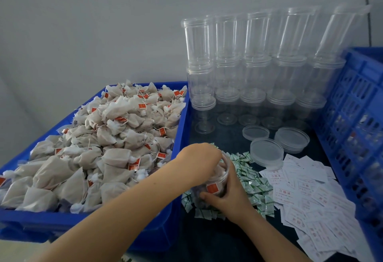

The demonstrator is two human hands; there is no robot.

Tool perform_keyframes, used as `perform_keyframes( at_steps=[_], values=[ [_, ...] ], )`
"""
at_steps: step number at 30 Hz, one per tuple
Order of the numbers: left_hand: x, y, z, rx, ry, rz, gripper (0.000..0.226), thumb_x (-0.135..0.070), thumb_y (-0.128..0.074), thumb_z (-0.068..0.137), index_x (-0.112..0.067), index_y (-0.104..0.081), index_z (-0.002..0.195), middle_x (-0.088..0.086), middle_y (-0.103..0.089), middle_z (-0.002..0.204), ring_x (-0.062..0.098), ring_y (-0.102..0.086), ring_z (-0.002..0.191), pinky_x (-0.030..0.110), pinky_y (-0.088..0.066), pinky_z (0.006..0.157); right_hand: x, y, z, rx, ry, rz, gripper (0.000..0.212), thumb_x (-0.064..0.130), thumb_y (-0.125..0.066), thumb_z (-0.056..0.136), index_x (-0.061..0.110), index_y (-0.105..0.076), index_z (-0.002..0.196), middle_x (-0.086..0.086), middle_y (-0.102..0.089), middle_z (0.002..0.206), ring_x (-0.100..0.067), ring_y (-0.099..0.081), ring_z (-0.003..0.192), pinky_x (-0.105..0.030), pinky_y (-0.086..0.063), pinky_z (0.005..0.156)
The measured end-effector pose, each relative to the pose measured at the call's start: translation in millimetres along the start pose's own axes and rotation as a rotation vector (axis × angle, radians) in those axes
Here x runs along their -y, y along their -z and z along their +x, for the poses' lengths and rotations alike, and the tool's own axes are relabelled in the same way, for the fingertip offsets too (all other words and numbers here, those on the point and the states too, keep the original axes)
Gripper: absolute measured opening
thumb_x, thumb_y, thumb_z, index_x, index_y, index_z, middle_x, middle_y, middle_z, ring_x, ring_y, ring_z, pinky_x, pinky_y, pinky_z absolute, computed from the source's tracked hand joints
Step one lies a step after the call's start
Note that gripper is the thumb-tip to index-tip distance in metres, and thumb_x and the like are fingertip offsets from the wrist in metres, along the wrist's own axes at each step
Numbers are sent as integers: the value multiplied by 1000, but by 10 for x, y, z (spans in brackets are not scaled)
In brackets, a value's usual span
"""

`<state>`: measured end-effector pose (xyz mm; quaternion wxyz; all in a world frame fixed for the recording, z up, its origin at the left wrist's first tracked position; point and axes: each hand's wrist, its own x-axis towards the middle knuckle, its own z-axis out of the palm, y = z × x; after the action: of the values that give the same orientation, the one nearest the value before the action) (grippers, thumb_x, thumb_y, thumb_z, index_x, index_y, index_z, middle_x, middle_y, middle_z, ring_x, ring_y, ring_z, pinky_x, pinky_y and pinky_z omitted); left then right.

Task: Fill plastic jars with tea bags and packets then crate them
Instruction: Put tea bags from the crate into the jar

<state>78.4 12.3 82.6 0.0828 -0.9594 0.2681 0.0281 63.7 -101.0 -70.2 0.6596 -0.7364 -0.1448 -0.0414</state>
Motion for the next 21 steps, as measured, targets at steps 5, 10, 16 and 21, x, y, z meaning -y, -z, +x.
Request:
perform_keyframes(
  at_steps=[5, 10, 16, 21],
  values=[
    [-38, 23, 118, 116, -94, 91, 22, -14, -41, 95, -9, -57, 80, -2, -41, 65, 21, -48, 71, 32, -39, 63, 19, -5, -7, -8, 10, -10, 96, 37, -85, 63, 71, -29, 132, 33, -51, 132, 1, -53, 125, -18, -51, 93],
    [-20, 15, 222, 343, -142, 9, 26, -17, -44, 98, -8, -66, 106, 1, -55, 86, 19, -49, 78, 29, -35, 71, 45, -2, -16, -12, 6, -18, 95, 39, -84, 61, 76, -27, 128, 38, -49, 130, 6, -51, 126, -12, -47, 94],
    [12, 182, 244, 457, -234, -17, 32, -20, -44, 97, -17, -57, 127, -3, -58, 102, 14, -48, 85, 27, -34, 72, 90, 16, -38, -42, 13, 0, 97, 42, -86, 58, 61, -31, 136, 41, -50, 129, 10, -51, 123, -8, -45, 91],
    [142, 466, 267, 101, -199, -328, 16, -24, -49, 96, -19, -64, 101, -4, -63, 97, 12, -58, 86, 25, -44, 72, 122, 83, -39, -69, 25, 21, 91, 34, -91, 57, 52, -43, 132, 23, -62, 124, -6, -62, 117, -21, -53, 90]
  ],
)
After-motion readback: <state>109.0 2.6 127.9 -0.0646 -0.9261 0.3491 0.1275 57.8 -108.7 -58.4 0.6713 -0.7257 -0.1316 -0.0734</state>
